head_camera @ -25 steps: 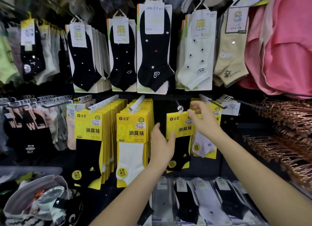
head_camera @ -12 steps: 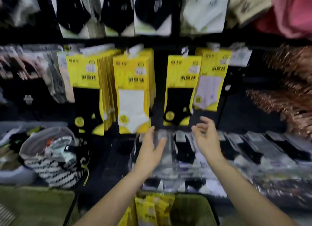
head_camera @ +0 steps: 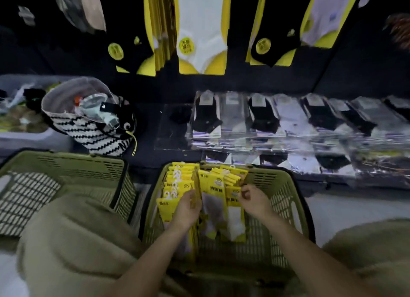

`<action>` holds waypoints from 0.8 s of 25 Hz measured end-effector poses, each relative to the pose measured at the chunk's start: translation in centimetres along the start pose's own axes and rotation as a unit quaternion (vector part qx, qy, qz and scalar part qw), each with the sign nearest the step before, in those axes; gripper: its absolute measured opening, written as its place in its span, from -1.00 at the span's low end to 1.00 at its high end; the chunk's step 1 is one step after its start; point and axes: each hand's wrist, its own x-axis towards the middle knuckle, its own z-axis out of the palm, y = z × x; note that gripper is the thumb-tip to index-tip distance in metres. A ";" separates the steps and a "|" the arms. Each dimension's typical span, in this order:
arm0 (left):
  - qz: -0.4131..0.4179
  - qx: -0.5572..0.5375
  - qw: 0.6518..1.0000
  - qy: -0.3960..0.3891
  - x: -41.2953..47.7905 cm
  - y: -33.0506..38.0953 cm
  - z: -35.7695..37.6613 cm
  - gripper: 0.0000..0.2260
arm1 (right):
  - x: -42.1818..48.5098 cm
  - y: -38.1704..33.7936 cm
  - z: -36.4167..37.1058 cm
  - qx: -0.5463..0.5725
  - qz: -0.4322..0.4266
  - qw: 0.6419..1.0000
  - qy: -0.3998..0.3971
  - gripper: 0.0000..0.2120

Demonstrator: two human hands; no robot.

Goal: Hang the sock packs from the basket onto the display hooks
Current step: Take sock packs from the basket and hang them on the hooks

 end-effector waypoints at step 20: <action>0.121 0.300 0.946 -0.002 6.6 1.9 -0.2 -0.85 | 4.4 2.2 2.0 -0.014 -0.019 0.999 0.027 -0.89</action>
